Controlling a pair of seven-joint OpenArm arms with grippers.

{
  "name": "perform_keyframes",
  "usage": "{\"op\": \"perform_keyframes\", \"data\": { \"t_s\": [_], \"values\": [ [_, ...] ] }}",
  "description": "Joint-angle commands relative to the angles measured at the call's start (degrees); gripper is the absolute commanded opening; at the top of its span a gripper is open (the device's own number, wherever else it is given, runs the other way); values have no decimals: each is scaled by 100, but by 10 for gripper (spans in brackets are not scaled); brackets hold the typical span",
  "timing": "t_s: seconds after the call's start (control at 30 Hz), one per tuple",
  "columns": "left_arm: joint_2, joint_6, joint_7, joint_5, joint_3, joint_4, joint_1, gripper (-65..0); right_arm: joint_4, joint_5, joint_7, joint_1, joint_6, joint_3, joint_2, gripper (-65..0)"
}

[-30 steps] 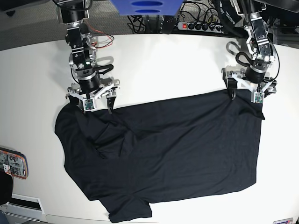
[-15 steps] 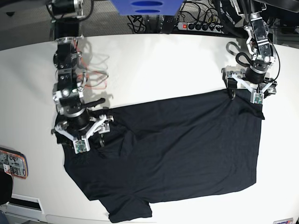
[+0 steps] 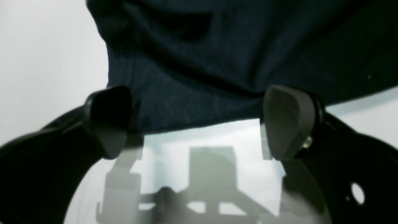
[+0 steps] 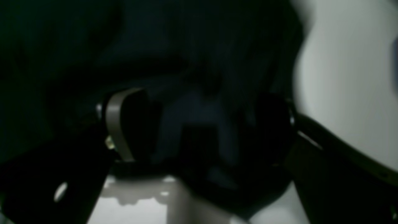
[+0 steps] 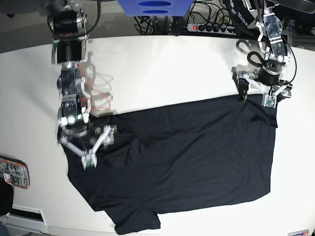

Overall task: Fold the T-shirt properly
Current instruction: 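Regrip the shirt edge with the right gripper while left holds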

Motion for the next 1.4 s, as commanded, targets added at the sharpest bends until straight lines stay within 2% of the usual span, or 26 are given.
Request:
{"op": "perform_keyframes", "data": {
  "t_s": [0.0, 0.17, 0.3, 0.47, 0.6, 0.8, 1.03, 1.2, 1.37],
  "values": [
    [-67, 37, -121, -47, -26, 105, -45, 0, 2, -15, 202, 232, -20, 18, 37, -139],
    [-59, 37, -121, -29, -34, 184, -142, 0, -446, -15, 588, 232, -20, 18, 37, -139],
    [-67, 37, 11, -3, -34, 202, -203, 0, -789, -15, 676, 232, -20, 18, 37, -139],
    [-129, 37, 1646, -47, -34, 782, -494, 0, -1053, -15, 817, 241, -20, 18, 37, -139],
    [-129, 37, 2235, -47, -17, 1011, -749, 0, -1334, -15, 949, 241, -20, 18, 37, -139],
    [-32, 37, 2288, -56, 1, 685, -898, 0, -2046, -15, 1160, 241, -20, 18, 37, -139],
    [20, 37, 2252, -64, -26, -352, -1162, 0, -2196, -15, 1151, 241, -20, 18, 37, -139],
    [38, 37, 2252, -64, 1, -458, -1074, 0, -2108, -24, 1186, 197, -11, 10, 45, -139],
    [38, 37, 2252, -354, -26, -449, -810, 0, -1659, -24, 1160, -559, -11, 10, 195, -139]
  ]
}}
